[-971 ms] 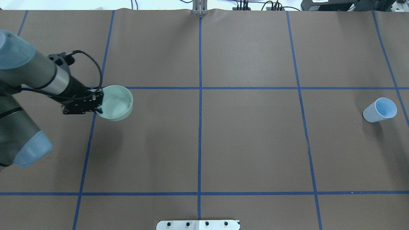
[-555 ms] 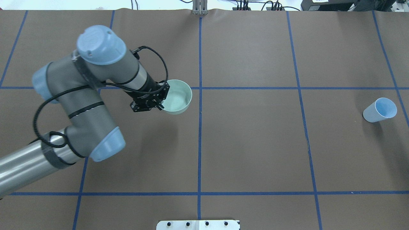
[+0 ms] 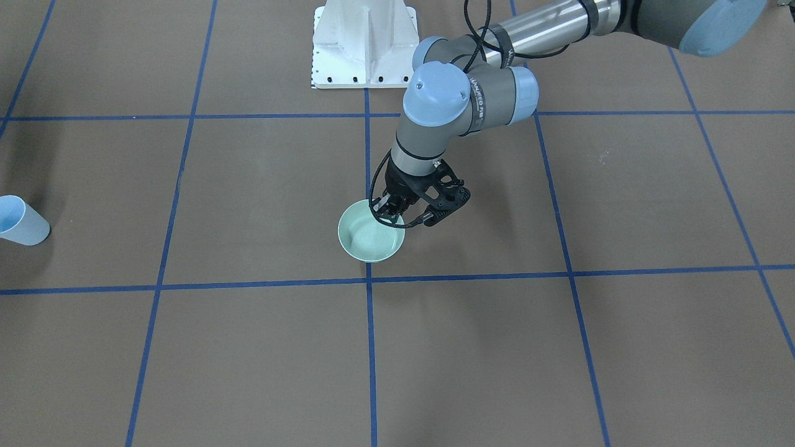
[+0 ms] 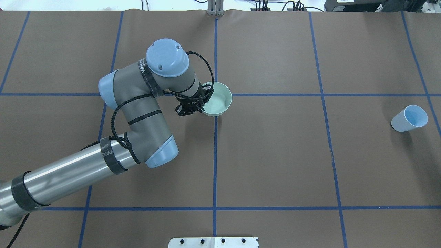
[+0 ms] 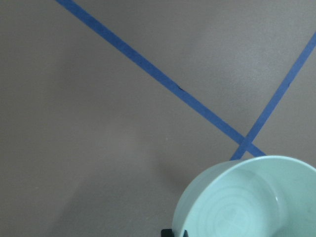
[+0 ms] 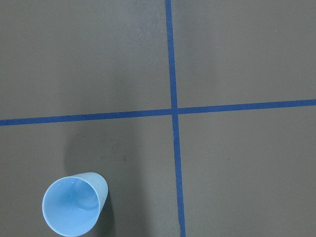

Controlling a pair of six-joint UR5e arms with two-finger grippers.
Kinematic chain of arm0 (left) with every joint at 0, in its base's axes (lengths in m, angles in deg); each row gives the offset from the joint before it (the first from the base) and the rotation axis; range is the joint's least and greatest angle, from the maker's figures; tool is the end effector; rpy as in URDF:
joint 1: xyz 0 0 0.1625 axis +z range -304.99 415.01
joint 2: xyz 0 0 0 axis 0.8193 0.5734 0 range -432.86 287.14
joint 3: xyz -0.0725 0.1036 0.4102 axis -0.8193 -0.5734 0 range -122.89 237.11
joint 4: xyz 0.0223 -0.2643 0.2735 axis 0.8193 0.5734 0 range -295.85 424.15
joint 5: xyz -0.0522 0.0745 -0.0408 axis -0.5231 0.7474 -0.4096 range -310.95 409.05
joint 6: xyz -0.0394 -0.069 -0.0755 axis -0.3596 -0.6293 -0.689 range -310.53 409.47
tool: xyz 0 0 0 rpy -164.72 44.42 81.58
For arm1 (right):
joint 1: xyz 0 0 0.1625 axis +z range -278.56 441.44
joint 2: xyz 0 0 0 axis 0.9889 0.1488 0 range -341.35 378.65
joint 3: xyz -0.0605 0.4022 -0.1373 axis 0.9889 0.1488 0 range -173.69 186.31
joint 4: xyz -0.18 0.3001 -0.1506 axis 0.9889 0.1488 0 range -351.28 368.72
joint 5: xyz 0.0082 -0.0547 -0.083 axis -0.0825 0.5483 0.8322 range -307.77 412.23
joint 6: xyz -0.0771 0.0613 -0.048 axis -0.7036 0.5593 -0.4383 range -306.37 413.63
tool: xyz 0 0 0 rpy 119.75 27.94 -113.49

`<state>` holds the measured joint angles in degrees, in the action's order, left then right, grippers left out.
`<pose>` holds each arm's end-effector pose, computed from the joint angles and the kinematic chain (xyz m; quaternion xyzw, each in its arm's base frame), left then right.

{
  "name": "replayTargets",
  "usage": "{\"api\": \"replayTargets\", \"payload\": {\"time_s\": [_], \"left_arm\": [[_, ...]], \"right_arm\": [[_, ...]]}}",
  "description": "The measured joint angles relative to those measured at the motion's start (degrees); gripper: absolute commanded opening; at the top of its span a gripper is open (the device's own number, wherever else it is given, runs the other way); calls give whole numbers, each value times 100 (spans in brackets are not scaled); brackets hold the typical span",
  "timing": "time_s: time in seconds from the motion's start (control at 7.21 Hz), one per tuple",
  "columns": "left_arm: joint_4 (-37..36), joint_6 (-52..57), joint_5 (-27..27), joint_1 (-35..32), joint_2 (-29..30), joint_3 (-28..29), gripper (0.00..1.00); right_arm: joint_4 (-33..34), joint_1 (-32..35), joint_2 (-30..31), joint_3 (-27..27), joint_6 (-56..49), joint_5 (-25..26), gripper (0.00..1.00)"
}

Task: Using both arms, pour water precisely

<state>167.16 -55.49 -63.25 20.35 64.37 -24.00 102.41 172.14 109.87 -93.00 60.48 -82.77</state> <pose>0.5536 -0.4943 0.2180 -0.0990 0.4486 -0.2950 0.8378 0.0613 -0.4489 0.6111 0.0149 -0.3837 0.0462 0.9222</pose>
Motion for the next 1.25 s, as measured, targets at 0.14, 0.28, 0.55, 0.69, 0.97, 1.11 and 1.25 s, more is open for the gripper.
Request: {"api": "replayTargets", "payload": {"time_s": [0.14, 0.28, 0.55, 0.69, 0.97, 1.11, 1.25], "left_arm": [[171, -12, 55, 36, 57, 213, 0], [331, -20, 129, 59, 163, 454, 0], [435, 21, 178, 80, 286, 716, 33], [449, 95, 185, 103, 278, 745, 41], [450, 228, 188, 110, 271, 740, 99], [444, 303, 182, 93, 270, 692, 100], [401, 367, 161, 42, 269, 573, 100]], "right_arm": [[0, 0, 4, 0, 2, 0, 100], [0, 0, 7, 4, 5, 0, 100], [0, 0, 9, 7, 5, 0, 100], [0, 0, 8, 8, 7, 0, 100], [0, 0, 2, 8, 8, 0, 100], [0, 0, -1, 8, 7, 0, 100], [0, 0, -5, 3, 3, 0, 100]]}}
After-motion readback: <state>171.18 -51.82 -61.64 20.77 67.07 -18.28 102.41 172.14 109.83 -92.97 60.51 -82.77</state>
